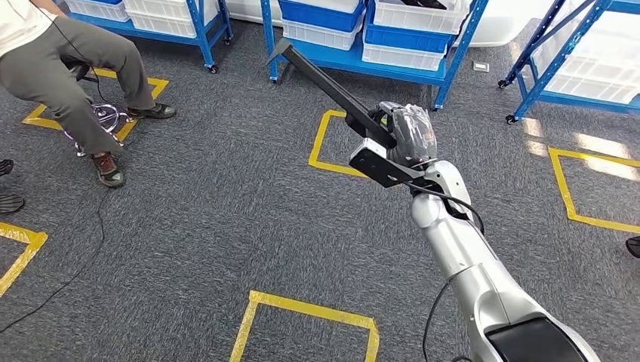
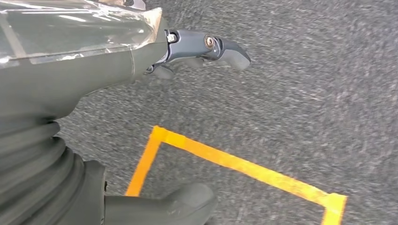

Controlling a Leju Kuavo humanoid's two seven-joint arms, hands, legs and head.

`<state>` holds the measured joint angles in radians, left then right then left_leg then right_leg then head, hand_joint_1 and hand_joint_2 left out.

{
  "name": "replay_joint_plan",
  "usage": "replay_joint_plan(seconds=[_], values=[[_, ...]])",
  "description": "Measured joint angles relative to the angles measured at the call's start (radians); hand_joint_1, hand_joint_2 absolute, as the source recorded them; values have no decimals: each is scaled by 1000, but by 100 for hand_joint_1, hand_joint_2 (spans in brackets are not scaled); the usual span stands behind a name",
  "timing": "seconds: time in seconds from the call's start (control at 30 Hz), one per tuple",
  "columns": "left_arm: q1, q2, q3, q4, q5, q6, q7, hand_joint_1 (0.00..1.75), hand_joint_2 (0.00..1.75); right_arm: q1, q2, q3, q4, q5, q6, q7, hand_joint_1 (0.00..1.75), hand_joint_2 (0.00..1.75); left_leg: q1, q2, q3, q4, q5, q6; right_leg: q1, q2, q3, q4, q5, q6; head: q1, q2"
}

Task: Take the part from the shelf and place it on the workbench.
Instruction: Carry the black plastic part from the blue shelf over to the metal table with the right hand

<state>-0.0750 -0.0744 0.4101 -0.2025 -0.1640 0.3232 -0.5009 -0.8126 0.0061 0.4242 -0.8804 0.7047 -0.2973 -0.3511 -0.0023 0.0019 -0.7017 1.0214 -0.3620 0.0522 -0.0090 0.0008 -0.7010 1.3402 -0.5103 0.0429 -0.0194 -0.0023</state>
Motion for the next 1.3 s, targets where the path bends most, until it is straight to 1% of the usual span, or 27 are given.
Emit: replay_joint_plan(seconds=[0.03,0.07,0.1,0.13,0.17,0.2,0.23,0.27,0.3,0.33,0.37,0.4,0.43,0.47,0.5,0.53,0.57,0.6,0.63,0.67,0.7,0.73,0.83,0.97,1.13,1.2,1.3], values=[[0,-1,0,0,0,2,-2,0,175,1,0,-1,-4,-1,4,0,171,175,-1,0,-18,1,16,-2,3,0,43,-36,19,2,0,0],[0,-2,0,0,0,3,-3,0,175,1,1,-2,-9,-1,6,1,171,175,-4,0,-32,2,30,-6,8,-1,108,-105,12,-7,0,0],[1,-4,1,0,-1,5,-4,0,175,0,2,-3,-14,-1,9,2,171,175,-6,0,-42,4,42,-10,13,-2,170,-192,-17,-20,-1,0],[2,-4,1,0,-1,8,-5,0,175,-1,4,-4,-20,-1,11,2,171,175,-7,1,-46,2,56,-15,17,-2,218,-266,-48,-33,-3,0],[2,-5,1,0,-2,9,-6,0,175,-2,6,-4,-24,0,13,2,171,175,-8,2,-47,-3,68,-20,20,-2,245,-315,-70,-42,-5,0],[3,-4,2,0,-2,11,-6,0,175,-3,8,-4,-25,1,16,2,171,175,-7,3,-47,-10,81,-26,18,-3,245,-336,-73,-47,-8,0],[4,-4,2,0,-2,13,-6,0,175,-4,9,-5,-25,1,18,2,171,175,-3,3,-48,-15,88,-32,13,-4,241,-336,-63,-51,-8,0],[6,-4,3,0,-2,13,-6,0,175,-5,10,-5,-25,2,20,3,171,175,0,2,-54,-6,72,-38,8,-6,237,-337,-51,-60,-7,0],[7,-4,3,0,-2,14,-6,0,175,-5,10,-5,-26,2,21,3,171,175,4,1,-63,20,38,-44,2,-8,232,-339,-38,-67,-8,0],[9,-4,4,0,-2,14,-6,0,175,-5,11,-5,-26,2,23,3,171,175,9,-1,-78,68,-12,-52,-1,-10,226,-339,-27,-73,-7,0],[10,-5,4,0,-2,14,-6,0,175,-5,13,-5,-27,2,24,4,171,175,13,-1,-95,134,-64,-60,-1,-10,217,-338,-16,-77,-9,0],[11,-4,5,0,-2,15,-6,0,175,-4,14,-4,-27,2,25,4,171,175,19,-1,-111,201,-99,-69,-2,-10,207,-337,-8,-74,-10,0],[11,-3,6,0,-2,15,-5,0,175,-2,15,-4,-27,3,26,5,171,175,24,-1,-117,252,-114,-77,-3,-10,198,-336,0,-70,-10,0],[11,-3,6,0,-2,16,-5,0,175,0,15,-4,-27,3,27,5,171,175,29,0,-108,270,-112,-83,-5,-10,190,-335,5,-65,-10,0],[11,-3,7,0,-2,17,-4,0,175,2,15,-4,-27,4,28,6,171,175,35,0,-77,247,-97,-89,-8,-10,184,-334,9,-60,-10,0],[11,-3,8,0,-2,19,-4,0,175,3,16,-4,-28,5,29,6,171,175,41,1,-29,190,-80,-95,-12,-10,180,-332,11,-56,-10,0],[10,-3,9,0,-2,20,-3,0,175,2,18,-4,-28,6,29,6,171,175,44,0,24,123,-71,-100,-13,-11,175,-329,12,-52,-10,0],[10,-3,10,0,-2,22,-2,0,175,1,21,-4,-28,8,30,7,171,175,45,-2,63,68,-66,-100,-13,-11,170,-326,14,-47,-11,0],[10,-3,12,0,-2,23,-2,0,175,-1,24,-4,-29,10,31,7,171,175,44,-5,85,32,-68,-96,-10,-11,166,-324,15,-42,-11,0],[9,-4,13,0,-2,24,-1,0,175,-3,27,-4,-30,13,32,8,171,175,40,-8,91,18,-72,-88,-7,-10,161,-324,18,-35,-11,0],[9,-4,14,0,-2,24,0,0,175,-5,30,-4,-31,15,33,10,171,175,37,-9,87,13,-69,-78,-3,-10,159,-323,20,-31,-9,0],[8,-5,14,0,-3,25,0,0,175,-6,32,-4,-31,18,35,11,171,175,35,-8,85,8,-68,-72,-1,-9,156,-324,21,-29,-8,0],[8,-5,15,0,-4,24,-1,0,175,-7,33,-4,-32,24,39,15,171,175,25,-9,81,5,-62,-61,-2,-9,147,-329,26,-26,-5,0],[9,-4,16,0,-7,16,-7,0,175,-8,34,-5,-32,29,39,15,171,175,20,-10,76,5,-57,-52,-7,-9,144,-337,35,-12,-5,0],[9,-4,16,0,-11,14,-9,0,175,-8,34,-7,-32,30,39,15,171,175,16,-10,68,6,-51,-43,-9,-9,142,-339,44,2,-5,0],[9,-4,16,0,-12,14,-9,0,175,-8,33,-9,-32,30,39,15,171,175,16,-9,66,6,-48,-40,-10,-9,141,-338,47,5,-5,0],[9,-3,16,0,-13,14,-9,0,175,-8,32,-12,-32,30,39,15,171,175,16,-9,65,6,-47,-39,-10,-9,139,-337,47,6,-5,0]])
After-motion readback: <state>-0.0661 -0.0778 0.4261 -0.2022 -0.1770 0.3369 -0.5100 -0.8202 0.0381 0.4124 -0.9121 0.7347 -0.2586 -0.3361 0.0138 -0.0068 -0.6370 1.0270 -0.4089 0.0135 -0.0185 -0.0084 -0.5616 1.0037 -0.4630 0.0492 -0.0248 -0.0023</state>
